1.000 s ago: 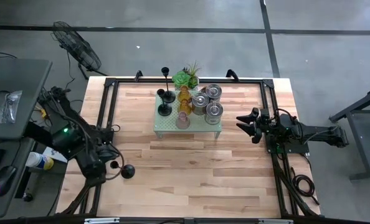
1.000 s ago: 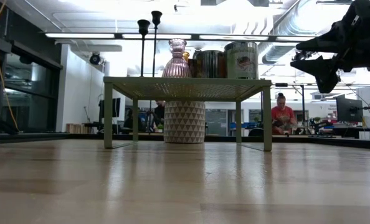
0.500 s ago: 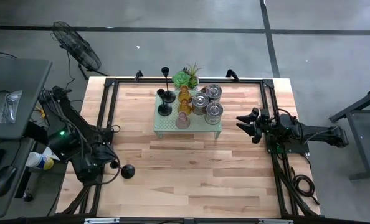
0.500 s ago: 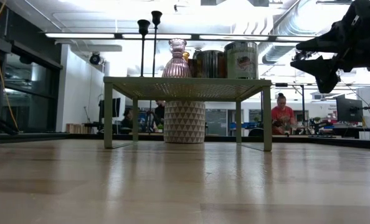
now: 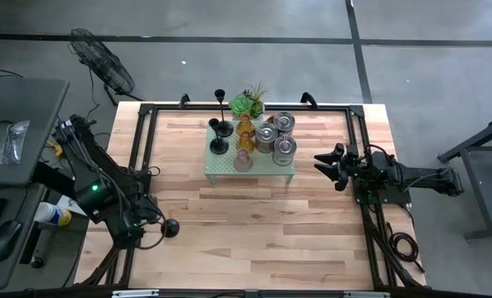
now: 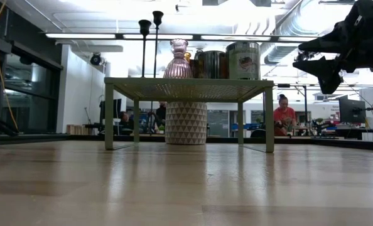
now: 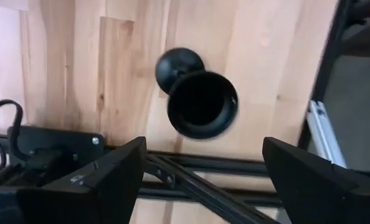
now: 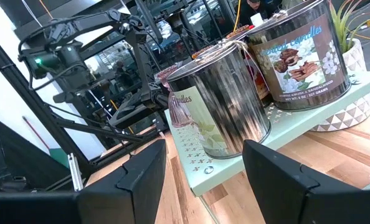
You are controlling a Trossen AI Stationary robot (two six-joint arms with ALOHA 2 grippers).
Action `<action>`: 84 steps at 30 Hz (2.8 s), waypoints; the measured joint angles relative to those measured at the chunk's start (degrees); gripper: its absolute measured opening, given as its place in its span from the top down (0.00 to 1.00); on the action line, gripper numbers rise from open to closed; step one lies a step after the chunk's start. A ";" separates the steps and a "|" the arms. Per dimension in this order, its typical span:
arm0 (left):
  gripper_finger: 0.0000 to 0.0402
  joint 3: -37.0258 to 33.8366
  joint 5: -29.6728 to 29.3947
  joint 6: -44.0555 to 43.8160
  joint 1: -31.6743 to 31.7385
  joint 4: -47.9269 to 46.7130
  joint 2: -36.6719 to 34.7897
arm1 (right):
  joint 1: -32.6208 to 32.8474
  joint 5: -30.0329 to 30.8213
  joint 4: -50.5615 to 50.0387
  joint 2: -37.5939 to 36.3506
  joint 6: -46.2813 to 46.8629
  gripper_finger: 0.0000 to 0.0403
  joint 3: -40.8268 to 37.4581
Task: Pick & Place candle stick holders
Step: Put the black candle holder on the shelf
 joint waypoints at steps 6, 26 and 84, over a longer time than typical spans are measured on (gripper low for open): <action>0.21 -2.93 -4.54 -2.69 0.00 0.64 0.07 | 0.02 0.00 0.00 0.00 -0.02 0.49 -0.02; 0.21 -4.72 -5.23 -37.25 0.02 3.10 0.33 | 0.00 0.00 0.00 0.00 -0.02 0.49 0.00; 0.66 -4.66 -5.13 -68.56 0.04 6.48 0.27 | 0.02 0.00 0.00 0.00 -0.02 0.49 0.00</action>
